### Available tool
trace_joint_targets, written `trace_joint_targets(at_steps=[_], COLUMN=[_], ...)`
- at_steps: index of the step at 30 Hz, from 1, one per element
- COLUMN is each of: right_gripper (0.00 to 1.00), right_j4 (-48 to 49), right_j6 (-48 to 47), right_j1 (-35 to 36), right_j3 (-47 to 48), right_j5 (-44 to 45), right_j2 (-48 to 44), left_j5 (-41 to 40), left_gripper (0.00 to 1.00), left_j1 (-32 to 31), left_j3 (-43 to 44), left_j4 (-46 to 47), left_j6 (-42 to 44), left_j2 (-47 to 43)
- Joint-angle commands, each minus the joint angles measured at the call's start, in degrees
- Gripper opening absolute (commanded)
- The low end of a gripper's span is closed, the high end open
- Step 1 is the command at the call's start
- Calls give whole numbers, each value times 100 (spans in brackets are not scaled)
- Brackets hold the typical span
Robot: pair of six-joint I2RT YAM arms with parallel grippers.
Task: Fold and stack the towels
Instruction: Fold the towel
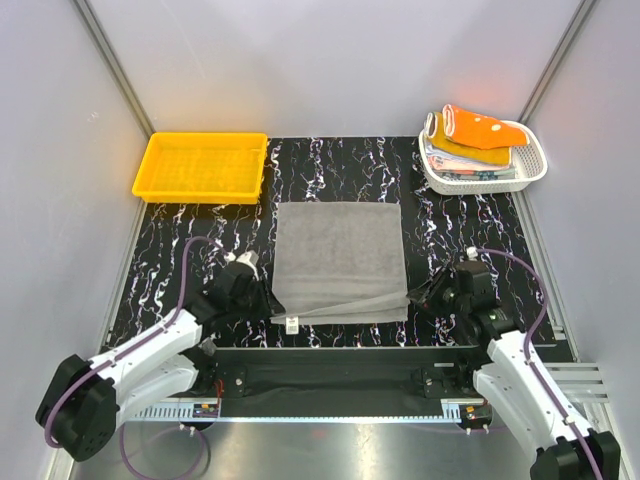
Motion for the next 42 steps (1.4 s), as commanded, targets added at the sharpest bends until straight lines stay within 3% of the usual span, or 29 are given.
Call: trace_joint_targets(at_steps=[1, 5, 11, 18, 21, 25, 29, 34, 39, 42], right_gripper=[37, 37, 36, 35, 38, 40, 42, 40, 37, 38], right_j4=[65, 338, 935, 1261, 1287, 1103, 699, 154, -303, -330], right_j6=[169, -208, -446, -350, -455, -911, -1605, -2002, -2345, -2520], right_j1=[28, 28, 28, 37, 28, 11, -86, -130, -130, -130], right_j3=[70, 745, 1257, 1117, 1432, 2617, 4384, 6192, 7250, 7506], right_j5=[90, 460, 523, 425, 636, 856, 962, 988, 1181, 1471], right_j2=[-35, 1025, 2169, 2479, 2724, 3804, 5436, 6924, 8120, 8499], left_j5=[-27, 7, 42, -133, -466, -957, -1442, -1312, -1706, -1917], left_gripper=[31, 31, 30, 31, 33, 37, 43, 40, 40, 41], left_j1=[-35, -61, -149, -166, -158, 87, 615, 1212, 1424, 1503], left_j3=[-4, 286, -231, -154, 548, 2399, 3642, 5380, 6770, 7080], left_j4=[106, 71, 282, 54, -209, -544, -553, -720, -1124, -1247], left_j6=[-104, 28, -138, -174, 10, 502, 1125, 1925, 2541, 2656], left_j2=[-160, 172, 174, -73, 76, 989, 2637, 4609, 6226, 6606])
